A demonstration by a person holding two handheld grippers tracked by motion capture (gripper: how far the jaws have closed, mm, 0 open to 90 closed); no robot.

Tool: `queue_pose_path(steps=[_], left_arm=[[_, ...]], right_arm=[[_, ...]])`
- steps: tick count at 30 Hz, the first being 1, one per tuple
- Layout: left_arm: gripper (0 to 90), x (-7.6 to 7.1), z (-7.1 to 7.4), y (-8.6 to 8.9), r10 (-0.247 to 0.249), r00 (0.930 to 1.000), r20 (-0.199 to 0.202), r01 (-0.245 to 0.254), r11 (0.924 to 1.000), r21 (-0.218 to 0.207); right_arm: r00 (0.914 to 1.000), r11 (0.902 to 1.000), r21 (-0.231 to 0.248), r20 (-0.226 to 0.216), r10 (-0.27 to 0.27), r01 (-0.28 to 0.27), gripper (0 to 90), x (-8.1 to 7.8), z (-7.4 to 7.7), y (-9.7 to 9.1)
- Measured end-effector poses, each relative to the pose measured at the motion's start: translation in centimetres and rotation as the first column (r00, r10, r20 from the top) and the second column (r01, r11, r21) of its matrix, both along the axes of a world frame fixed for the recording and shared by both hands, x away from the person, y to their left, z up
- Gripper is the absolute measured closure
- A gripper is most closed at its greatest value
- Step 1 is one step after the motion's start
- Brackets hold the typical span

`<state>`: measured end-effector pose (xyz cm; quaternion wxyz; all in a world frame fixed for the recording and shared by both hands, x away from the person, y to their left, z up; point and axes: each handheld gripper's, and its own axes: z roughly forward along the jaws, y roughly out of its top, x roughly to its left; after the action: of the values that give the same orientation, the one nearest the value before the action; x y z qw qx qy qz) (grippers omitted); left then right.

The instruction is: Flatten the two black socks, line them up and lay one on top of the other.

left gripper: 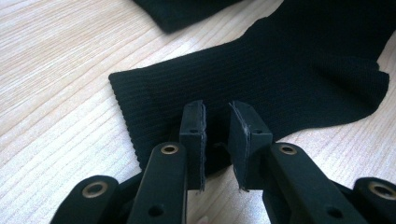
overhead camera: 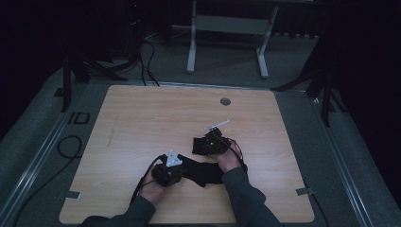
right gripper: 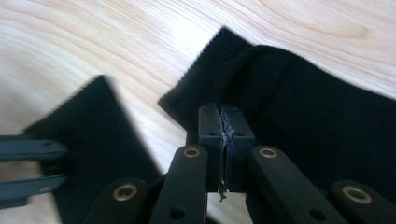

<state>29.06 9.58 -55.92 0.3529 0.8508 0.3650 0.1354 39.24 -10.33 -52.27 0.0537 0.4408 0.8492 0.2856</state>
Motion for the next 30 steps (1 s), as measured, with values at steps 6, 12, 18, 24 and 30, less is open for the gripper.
queue_pose_path(steps=[6, 12, 18, 24, 30], left_arm=[[76.3, 0.0, 0.0, 0.0, 0.0, 1.0, 0.0, 0.0, 1.0, -0.002], [76.3, 0.0, 0.0, 0.0, 0.002, 1.0, 0.002, -0.002, 1.0, -0.003], [76.3, 0.0, 0.0, -0.1, -0.002, 1.0, 0.002, 0.002, 1.0, -0.006], [76.3, 0.0, -0.1, -0.1, -0.006, 1.0, 0.003, 0.006, 1.0, -0.006], [76.2, 0.0, -0.1, -0.2, -0.006, 1.0, -0.003, 0.006, 0.9999, -0.014]], right_arm=[[0.9992, 0.9972, 0.073, 0.038, 0.013, -0.016, 88.1, -1.0, 1.5, -0.2], [0.9963, 0.9934, 0.114, 0.086, 0.007, -0.017, 88.0, -2.0, 3.3, -1.1], [0.9922, 0.9878, 0.156, 0.123, -0.022, 0.002, 87.9, -2.6, 4.5, -2.6], [0.9885, 0.9816, 0.184, 0.131, -0.074, 0.049, 87.7, -2.5, 4.8, -4.6], [0.9839, 0.9743, 0.199, 0.121, -0.131, 0.105, 87.6, -2.5, 4.4, -7.3]])
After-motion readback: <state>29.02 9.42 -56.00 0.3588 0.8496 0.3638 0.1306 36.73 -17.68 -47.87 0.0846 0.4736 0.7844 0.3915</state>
